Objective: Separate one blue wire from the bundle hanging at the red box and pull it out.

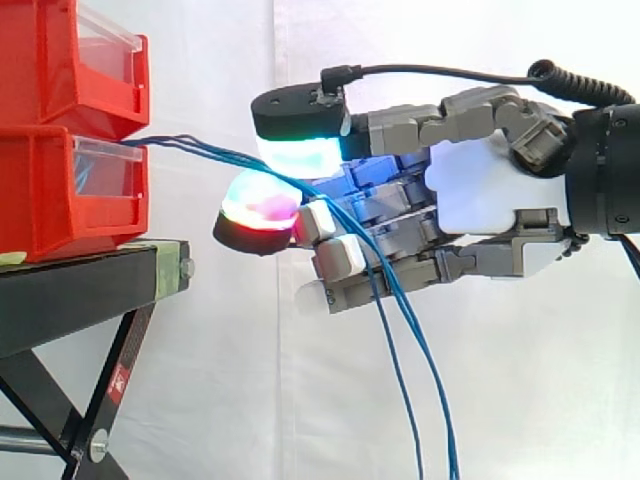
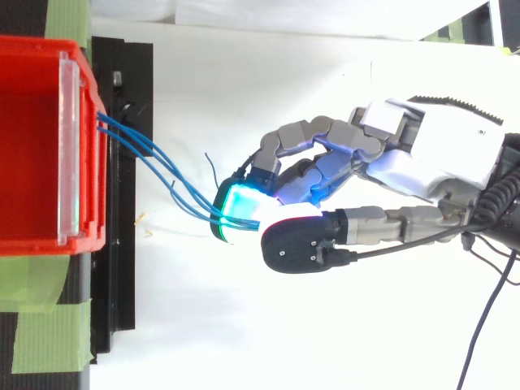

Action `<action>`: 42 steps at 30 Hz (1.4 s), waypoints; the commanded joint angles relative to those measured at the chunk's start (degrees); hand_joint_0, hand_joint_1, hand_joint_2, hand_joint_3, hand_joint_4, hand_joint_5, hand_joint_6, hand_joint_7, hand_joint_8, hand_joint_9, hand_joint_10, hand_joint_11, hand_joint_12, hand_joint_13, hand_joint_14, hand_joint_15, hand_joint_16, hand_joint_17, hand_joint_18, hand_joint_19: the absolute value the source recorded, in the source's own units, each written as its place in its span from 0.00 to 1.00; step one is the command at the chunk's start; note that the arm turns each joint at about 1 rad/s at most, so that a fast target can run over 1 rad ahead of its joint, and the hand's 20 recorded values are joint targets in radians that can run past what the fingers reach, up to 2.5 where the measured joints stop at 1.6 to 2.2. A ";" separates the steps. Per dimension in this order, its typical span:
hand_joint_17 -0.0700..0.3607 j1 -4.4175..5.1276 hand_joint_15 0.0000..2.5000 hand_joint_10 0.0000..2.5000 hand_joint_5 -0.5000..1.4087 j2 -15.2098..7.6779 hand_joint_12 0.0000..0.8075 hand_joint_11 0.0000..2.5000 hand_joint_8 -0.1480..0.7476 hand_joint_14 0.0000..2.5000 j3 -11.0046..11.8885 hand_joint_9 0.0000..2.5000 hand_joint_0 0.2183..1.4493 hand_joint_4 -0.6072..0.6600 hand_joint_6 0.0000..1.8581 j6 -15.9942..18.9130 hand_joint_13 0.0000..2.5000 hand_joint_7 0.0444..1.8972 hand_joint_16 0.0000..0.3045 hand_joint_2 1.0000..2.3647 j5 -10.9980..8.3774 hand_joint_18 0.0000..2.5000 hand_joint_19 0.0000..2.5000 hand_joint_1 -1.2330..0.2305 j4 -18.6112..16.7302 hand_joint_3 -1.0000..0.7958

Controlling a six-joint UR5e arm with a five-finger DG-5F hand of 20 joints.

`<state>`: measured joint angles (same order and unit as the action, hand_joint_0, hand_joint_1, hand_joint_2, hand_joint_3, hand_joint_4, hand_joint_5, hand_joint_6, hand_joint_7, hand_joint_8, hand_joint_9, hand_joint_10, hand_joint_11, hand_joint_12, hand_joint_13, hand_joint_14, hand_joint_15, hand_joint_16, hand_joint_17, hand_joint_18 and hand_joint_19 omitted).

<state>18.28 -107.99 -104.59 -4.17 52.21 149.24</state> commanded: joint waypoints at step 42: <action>0.32 0.00 0.68 0.06 0.13 -0.03 0.39 0.66 0.55 0.17 0.00 0.35 0.31 0.70 0.46 -0.22 0.47 0.53 0.10 0.01 0.09 0.28 0.29 0.31 -0.09 0.39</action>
<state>18.30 -108.00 -104.59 -4.39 52.30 149.19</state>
